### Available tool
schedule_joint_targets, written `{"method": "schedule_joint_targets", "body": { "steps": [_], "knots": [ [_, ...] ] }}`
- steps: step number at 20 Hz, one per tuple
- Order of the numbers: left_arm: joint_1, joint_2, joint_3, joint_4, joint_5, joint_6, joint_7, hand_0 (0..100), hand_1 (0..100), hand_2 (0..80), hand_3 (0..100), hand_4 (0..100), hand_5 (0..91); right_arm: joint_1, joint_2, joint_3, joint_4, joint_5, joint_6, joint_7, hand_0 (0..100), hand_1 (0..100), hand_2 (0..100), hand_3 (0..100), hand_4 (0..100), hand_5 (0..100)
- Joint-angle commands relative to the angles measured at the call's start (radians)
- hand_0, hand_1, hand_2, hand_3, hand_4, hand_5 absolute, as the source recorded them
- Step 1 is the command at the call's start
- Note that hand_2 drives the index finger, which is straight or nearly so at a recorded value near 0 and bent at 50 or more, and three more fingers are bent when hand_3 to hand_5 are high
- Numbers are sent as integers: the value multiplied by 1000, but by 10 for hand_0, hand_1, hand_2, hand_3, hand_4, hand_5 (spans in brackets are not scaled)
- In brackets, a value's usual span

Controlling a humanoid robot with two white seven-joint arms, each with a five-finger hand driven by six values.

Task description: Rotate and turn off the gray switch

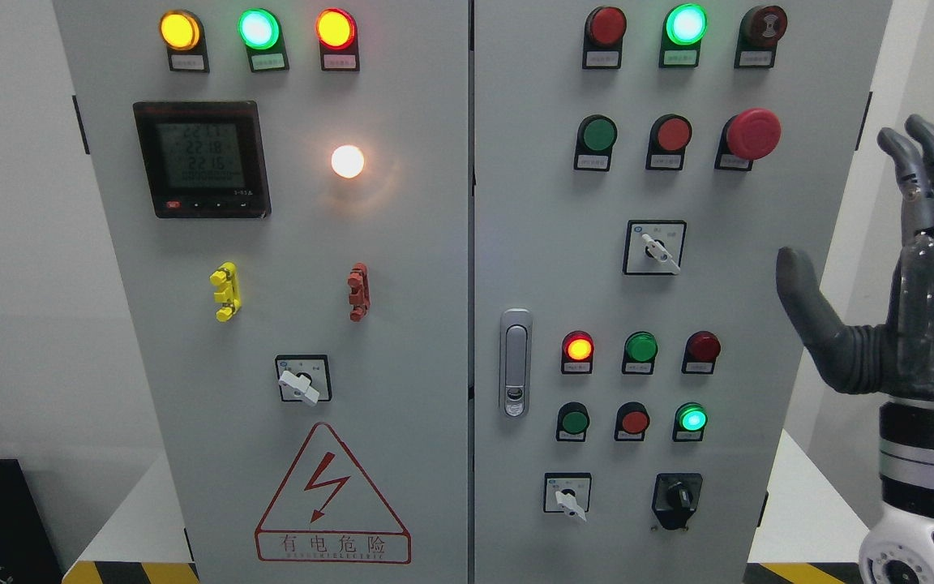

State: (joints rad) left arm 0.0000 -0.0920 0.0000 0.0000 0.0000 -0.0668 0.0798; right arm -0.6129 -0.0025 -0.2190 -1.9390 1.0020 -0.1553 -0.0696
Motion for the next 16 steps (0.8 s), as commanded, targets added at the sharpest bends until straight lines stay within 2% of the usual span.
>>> {"method": "schedule_joint_targets", "body": {
  "steps": [1,11,13,14,15,16],
  "knots": [
    [-9,0,8,-26,20,1,0,120,389,0,0,0,0,-1,22,0,-2,0,0,1,200,68,0,0,0,0],
    [-9,0,8,-26,18,-1,0,120,389,0,0,0,0,2,24,-3,-3,-3,0,-2,205,68,0,17,0,0],
    [-9,0,8,-26,20,-1,0,120,389,0,0,0,0,2,27,-5,-6,-3,-1,-2,205,81,92,202,7,0],
    [-9,0,8,-26,18,-1,0,120,389,0,0,0,0,2,32,-5,-6,-3,-1,-4,206,88,105,233,39,0],
    [-9,0,8,-26,20,1,0,120,389,0,0,0,0,2,39,-5,-6,-5,-3,-6,209,125,146,321,202,63],
    [-9,0,8,-26,20,-1,0,120,389,0,0,0,0,2,47,-3,-6,-5,-3,-6,223,191,188,420,336,208]
  ]
}}
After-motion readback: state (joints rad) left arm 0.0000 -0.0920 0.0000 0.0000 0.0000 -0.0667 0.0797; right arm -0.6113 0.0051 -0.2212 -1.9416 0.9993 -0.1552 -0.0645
